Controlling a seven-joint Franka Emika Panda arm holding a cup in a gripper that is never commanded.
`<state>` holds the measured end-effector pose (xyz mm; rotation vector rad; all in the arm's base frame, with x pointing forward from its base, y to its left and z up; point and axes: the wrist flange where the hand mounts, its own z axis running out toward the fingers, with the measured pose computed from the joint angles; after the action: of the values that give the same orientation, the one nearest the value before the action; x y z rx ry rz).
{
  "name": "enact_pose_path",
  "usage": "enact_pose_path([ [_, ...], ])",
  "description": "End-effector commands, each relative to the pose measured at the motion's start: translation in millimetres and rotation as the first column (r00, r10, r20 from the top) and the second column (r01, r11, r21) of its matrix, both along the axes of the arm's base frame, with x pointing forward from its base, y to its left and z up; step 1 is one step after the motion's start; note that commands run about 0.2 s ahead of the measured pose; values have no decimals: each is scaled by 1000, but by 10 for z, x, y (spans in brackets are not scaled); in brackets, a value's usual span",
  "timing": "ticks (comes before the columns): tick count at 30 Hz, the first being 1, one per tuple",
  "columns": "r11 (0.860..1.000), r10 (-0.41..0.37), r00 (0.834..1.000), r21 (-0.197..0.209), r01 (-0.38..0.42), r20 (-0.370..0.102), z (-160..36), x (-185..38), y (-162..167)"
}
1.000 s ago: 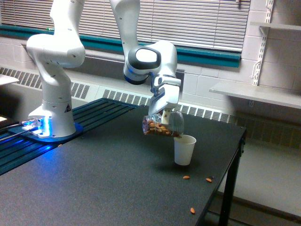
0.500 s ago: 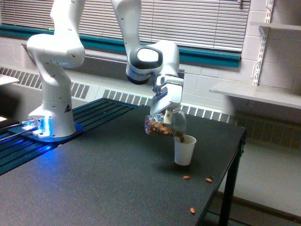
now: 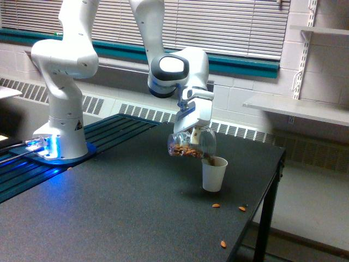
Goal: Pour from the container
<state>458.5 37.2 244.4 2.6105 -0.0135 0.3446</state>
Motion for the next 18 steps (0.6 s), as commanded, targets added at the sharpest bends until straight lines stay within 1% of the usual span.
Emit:
enact_pose_path([
  [1,1000,21,1000,-15,-22,-20,0,-6,7],
  [18,999,32,999,-19,-33,-33,-21,-33,50],
])
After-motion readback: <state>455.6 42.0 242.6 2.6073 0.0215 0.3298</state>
